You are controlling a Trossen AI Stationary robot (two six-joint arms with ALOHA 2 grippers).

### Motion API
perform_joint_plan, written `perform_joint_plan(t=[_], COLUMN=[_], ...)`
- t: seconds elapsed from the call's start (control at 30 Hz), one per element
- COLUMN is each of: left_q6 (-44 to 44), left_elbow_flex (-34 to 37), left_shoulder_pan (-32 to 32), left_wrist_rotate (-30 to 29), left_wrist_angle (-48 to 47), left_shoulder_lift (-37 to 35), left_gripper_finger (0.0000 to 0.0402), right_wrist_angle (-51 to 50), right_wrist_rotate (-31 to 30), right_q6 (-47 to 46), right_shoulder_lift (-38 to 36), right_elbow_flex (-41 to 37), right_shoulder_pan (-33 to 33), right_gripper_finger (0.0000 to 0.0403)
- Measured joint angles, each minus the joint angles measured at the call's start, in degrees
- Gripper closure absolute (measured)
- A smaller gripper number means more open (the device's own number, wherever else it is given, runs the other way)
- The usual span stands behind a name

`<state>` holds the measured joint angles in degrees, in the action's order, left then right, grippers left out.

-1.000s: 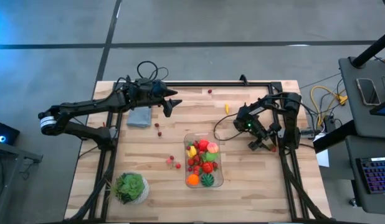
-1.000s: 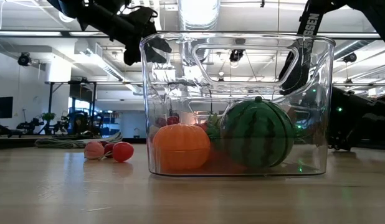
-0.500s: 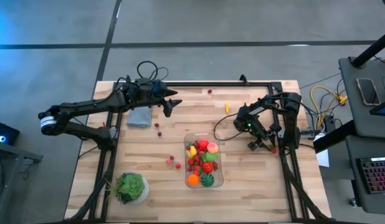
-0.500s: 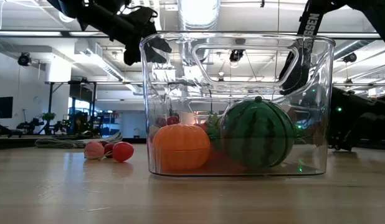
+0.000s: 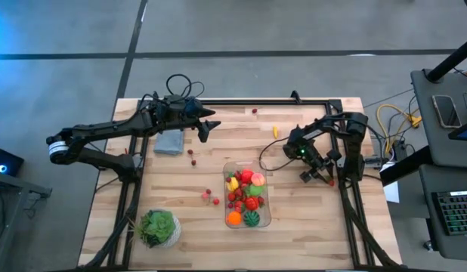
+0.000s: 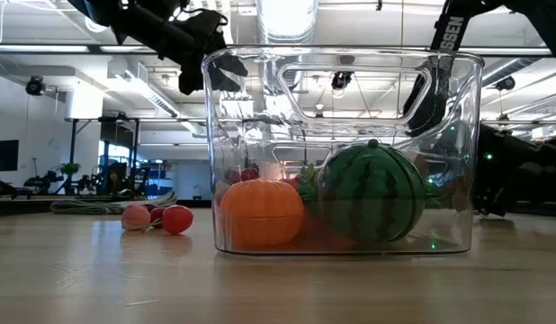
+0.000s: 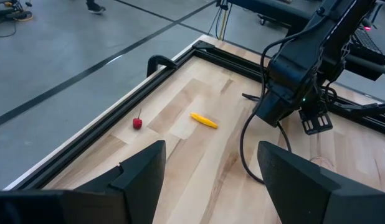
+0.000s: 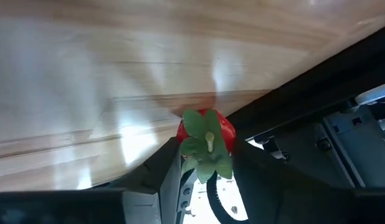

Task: Pick and placing Produce into tupperware
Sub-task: Put the strawberry into the transparent bin

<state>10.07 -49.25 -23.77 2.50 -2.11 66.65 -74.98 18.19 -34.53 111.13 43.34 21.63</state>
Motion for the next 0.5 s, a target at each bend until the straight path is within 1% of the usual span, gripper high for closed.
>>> perform_joint_plan(t=[0.27,0.5], left_q6=[-0.04,-0.02], left_elbow_flex=[0.0,0.0], left_shoulder_pan=[-0.15,-0.24], left_wrist_rotate=[0.02,0.01], left_wrist_angle=[0.0,0.02], left_shoulder_lift=[0.0,-0.02], left_gripper_finger=[0.0162,0.0162], right_wrist_angle=[0.1,0.06], right_wrist_rotate=[0.07,0.18], right_q6=[-3.81,-7.65], right_shoulder_lift=[-4.12,-7.67], right_elbow_flex=[1.87,6.7], right_shoulder_pan=[0.0,0.0], right_gripper_finger=[0.0284,0.0285])
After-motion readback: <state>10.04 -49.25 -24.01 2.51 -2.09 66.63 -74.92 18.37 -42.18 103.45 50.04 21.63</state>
